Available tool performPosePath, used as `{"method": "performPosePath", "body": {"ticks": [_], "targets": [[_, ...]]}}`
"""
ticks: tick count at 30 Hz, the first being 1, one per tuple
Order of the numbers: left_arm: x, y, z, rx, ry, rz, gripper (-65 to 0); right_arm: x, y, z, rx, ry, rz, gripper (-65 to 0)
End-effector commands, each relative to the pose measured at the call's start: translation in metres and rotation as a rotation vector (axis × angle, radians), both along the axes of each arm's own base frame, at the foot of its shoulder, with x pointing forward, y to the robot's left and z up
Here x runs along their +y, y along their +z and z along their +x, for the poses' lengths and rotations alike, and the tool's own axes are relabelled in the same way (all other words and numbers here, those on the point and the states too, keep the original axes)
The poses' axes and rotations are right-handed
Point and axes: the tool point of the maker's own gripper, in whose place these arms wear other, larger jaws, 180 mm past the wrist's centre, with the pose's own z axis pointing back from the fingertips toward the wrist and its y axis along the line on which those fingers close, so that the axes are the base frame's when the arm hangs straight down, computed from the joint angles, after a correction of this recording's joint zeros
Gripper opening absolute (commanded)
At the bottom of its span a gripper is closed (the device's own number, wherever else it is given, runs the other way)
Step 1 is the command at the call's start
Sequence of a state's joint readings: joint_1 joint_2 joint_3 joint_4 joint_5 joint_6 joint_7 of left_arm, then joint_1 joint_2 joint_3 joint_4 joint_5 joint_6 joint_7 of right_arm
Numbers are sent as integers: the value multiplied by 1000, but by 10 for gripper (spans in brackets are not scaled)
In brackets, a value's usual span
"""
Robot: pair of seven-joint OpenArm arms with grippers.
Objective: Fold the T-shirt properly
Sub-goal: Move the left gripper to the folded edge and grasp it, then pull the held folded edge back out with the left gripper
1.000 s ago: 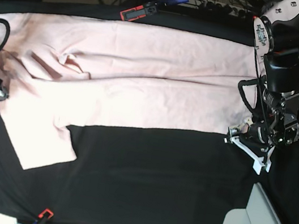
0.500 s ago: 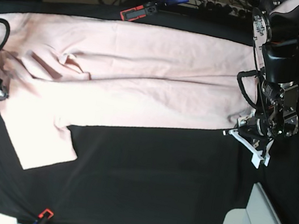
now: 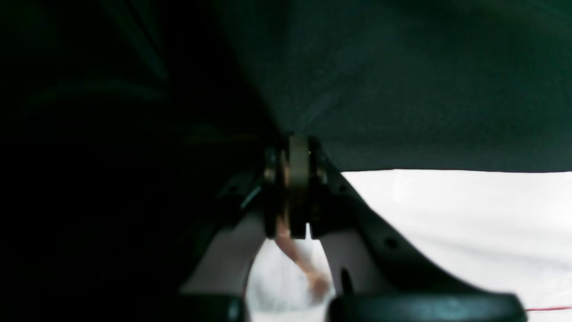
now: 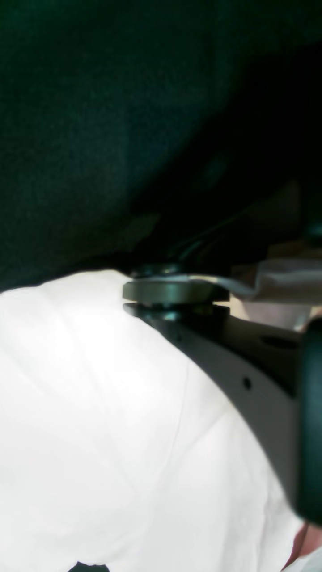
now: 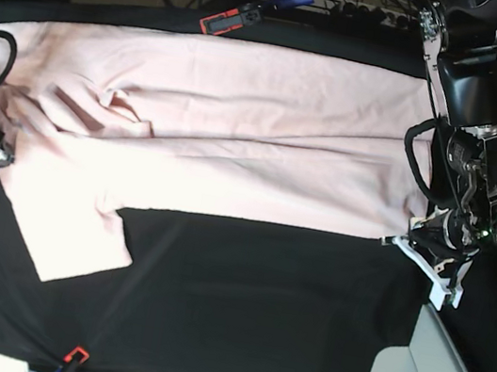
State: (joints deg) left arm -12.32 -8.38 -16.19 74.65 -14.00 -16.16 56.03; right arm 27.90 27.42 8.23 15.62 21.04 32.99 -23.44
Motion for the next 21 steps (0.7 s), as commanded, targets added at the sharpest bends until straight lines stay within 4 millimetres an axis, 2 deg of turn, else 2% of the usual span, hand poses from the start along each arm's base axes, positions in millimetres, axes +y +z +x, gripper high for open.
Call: {"method": "performPosePath", "body": {"ticks": [1, 5, 9, 14, 19, 21], "targets": [[12, 25, 16, -76, 14, 38, -650, -13, 21, 20, -69, -15, -13, -650], [12, 39, 20, -110, 10, 54, -650, -14, 34, 33, -116, 2, -34, -650], [12, 43, 21, -120, 9, 57, -650, -16, 40, 37, -118, 12, -41, -650], [3, 51, 27, -172, 10, -36, -650, -17, 46, 43, -127, 12, -43, -650], [14, 54, 22, -172, 63, -94, -650, -18, 47, 44, -129, 12, -44, -650], [16, 63, 22, -187, 61, -80, -650, -19, 47, 44, -129, 11, -45, -650]]}}
